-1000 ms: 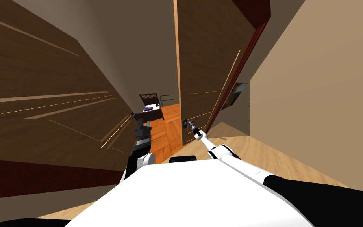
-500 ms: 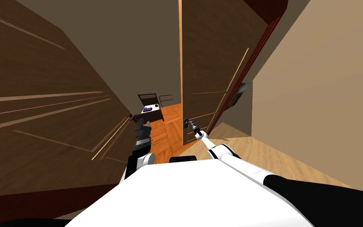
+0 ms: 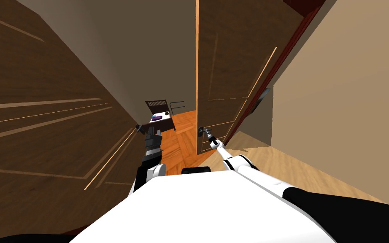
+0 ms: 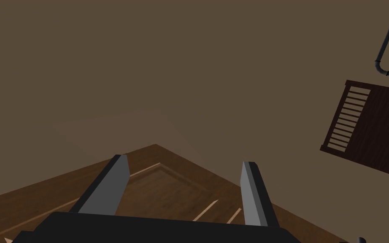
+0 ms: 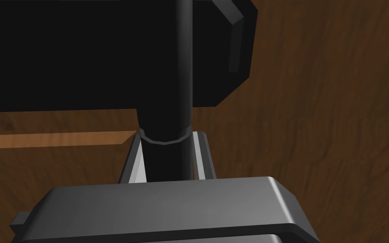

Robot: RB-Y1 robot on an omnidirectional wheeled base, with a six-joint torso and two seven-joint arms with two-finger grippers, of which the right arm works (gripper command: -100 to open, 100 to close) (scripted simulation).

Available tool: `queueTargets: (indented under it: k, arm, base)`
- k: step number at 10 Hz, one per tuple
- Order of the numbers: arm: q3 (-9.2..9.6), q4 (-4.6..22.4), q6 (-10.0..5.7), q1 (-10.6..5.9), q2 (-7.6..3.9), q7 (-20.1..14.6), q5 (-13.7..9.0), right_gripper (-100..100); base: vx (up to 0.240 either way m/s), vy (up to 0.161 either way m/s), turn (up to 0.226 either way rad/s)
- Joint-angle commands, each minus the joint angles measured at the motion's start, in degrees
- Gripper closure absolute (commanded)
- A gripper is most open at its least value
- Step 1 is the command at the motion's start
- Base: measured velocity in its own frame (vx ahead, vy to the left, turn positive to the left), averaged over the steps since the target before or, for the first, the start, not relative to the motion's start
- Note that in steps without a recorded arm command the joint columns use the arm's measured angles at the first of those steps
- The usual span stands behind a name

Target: Push the door open

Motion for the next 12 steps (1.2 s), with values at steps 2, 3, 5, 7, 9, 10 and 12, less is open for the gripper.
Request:
queueTargets:
  k: [2,3,5,7,9,10,12]
  arm:
    - [-2.61,1.2,-0.24,-0.69,-0.67,1.9,-1.2,100]
    - [-3.06,1.3,-0.14,-0.66,-0.73,2.3,-1.5,100]
    - [-4.83,1.5,0.25,-0.52,-0.98,3.7,-2.4,100]
    - [-5.26,1.5,0.35,-0.48,-1.03,4.0,-2.6,100]
    - [-6.83,1.7,0.7,-0.36,-1.25,5.2,-3.4,100]
    - [-7.52,1.7,0.85,-0.3,-1.34,5.7,-3.8,100]
    - [-7.52,1.7,0.85,-0.3,-1.34,5.7,-3.8,100]
  base:
    - [0.123,0.141,-0.062]
    - [0.147,0.157,-0.073]
    - [0.165,0.147,-0.065]
    - [0.115,0.139,-0.046]
    - [0.139,0.123,-0.047]
    - [0.139,0.161,-0.06]
    - [0.06,0.062,-0.027]
